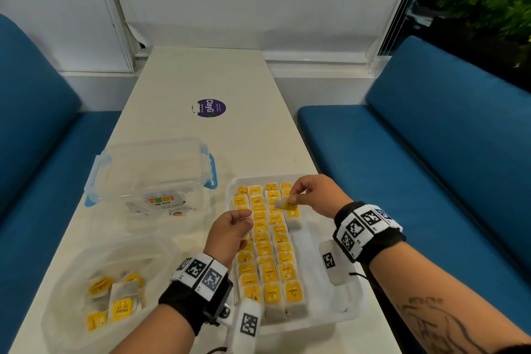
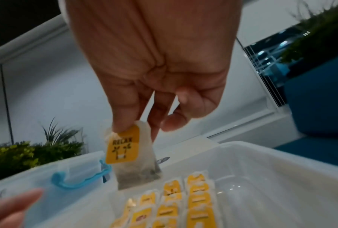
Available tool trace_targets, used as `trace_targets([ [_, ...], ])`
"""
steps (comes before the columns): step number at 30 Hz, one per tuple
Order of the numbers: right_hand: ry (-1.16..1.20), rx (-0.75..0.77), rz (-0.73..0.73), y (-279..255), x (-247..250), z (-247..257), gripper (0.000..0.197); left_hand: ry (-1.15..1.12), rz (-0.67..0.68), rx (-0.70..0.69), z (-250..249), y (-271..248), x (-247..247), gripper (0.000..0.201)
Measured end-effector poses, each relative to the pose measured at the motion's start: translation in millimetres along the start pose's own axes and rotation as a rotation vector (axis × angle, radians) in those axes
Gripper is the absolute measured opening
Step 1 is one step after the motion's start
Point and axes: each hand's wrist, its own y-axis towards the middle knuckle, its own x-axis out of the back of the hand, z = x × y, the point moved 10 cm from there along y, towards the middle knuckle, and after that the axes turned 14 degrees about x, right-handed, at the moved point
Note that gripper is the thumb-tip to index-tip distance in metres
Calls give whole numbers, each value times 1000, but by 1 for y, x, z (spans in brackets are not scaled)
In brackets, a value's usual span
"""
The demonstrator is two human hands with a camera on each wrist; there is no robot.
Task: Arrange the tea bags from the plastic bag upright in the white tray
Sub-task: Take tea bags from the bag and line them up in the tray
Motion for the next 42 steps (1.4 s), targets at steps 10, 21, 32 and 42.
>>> trace_targets([
  [10,-492,-191,561,-8,-41,-42,17,-35,17,44,3,-2,-3,13],
  [21,-411,-359,576,19,-60,-59,27,-169,74,140,10,-2,-6,13],
  [32,-627,-238,517,36,-50,-50,13,-152,139,160,15,-1,-9,39],
  [42,2,-11,395,-12,-57,31,27,-386,245,171,6,-6,-35,29],
])
